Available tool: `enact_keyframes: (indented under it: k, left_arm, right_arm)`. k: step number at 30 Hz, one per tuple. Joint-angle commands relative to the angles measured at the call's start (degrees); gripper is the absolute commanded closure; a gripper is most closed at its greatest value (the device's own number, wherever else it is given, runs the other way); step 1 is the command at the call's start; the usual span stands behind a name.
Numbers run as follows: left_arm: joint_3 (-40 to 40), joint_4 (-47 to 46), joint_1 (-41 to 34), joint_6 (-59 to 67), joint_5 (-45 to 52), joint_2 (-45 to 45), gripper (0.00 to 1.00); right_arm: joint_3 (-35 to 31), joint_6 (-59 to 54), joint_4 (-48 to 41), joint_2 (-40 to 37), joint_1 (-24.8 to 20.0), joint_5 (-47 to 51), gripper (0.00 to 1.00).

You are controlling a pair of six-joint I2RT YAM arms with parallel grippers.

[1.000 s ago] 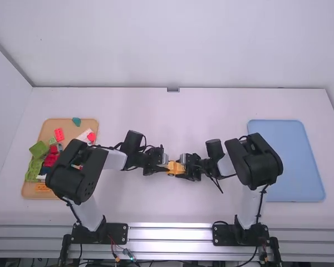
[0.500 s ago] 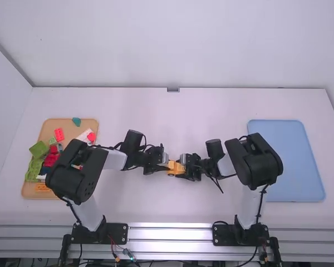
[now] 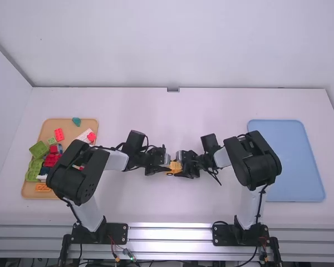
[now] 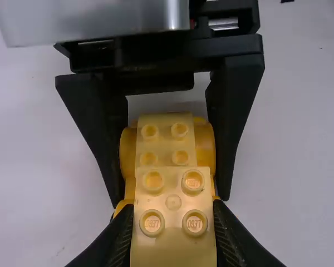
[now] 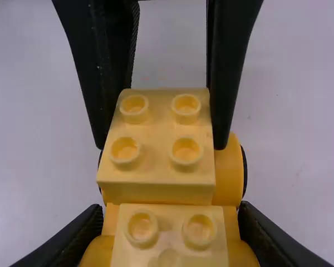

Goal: Assemble lego blocks to make yellow taxi

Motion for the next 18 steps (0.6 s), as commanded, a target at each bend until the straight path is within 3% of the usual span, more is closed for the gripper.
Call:
enact_keyframes:
  k: [1, 7, 18]
  left_arm:
    - [-0.4, 0.4, -0.9, -2.8, -3.8, -0.6, 0.98]
    - [-0.4, 0.5, -0.9, -4.3, -4.2, -0.6, 0.98]
    - [-0.4, -1.3, -0.9, -4.3, -1.6, -0.6, 0.98]
  right_arm:
    - [1.2, -0.5, -1.2, 0.7, 1.3, 0.1, 0.66]
    - [1.1, -0.5, -0.3, 0.7, 1.3, 0.1, 0.55]
    - [1.1, -0.5, 0.1, 0.7, 0.9, -0.2, 0.52]
